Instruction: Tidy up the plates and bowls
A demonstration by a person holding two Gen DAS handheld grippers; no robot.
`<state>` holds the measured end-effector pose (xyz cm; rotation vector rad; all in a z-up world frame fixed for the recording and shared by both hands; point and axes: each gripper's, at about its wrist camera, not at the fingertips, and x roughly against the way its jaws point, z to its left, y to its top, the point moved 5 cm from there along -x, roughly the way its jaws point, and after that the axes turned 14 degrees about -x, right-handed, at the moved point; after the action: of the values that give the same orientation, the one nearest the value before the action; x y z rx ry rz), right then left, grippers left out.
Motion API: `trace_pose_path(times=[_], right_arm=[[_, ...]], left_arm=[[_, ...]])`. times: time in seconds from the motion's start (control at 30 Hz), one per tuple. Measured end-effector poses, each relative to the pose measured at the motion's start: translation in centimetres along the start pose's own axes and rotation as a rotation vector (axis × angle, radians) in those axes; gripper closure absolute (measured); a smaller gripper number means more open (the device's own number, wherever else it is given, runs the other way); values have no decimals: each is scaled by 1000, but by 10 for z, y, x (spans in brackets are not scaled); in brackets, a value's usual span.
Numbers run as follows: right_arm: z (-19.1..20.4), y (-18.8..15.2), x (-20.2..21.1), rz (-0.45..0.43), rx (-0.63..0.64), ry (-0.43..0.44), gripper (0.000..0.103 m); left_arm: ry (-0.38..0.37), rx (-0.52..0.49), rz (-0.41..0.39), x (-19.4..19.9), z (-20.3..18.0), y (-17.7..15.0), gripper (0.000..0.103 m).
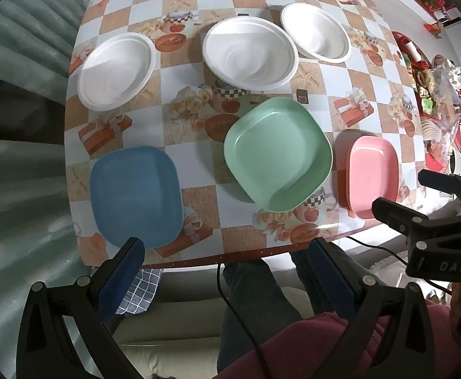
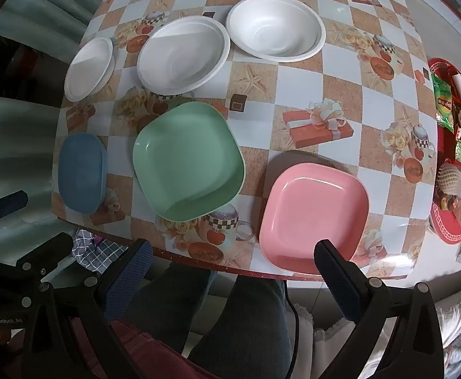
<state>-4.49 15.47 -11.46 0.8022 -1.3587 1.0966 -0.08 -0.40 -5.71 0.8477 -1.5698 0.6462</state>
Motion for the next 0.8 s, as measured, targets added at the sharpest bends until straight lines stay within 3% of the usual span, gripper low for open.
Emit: trace_pose_path(times=[0.03,0.13,0.37,0.8], right_arm=[[0,0,-1,0,-1,-3,0],[-1,0,-3,5,-3,0,0],[-2,-1,-9,23,-6,-1,0],[1,1,-14,23,12,-3,0]], left_arm=[[64,0,6,2,4,-1,0],[104,4,11,2,6,-3,0],[54,12,78,-5,1,-6,0],[24,22,110,-11,1,-10,0]])
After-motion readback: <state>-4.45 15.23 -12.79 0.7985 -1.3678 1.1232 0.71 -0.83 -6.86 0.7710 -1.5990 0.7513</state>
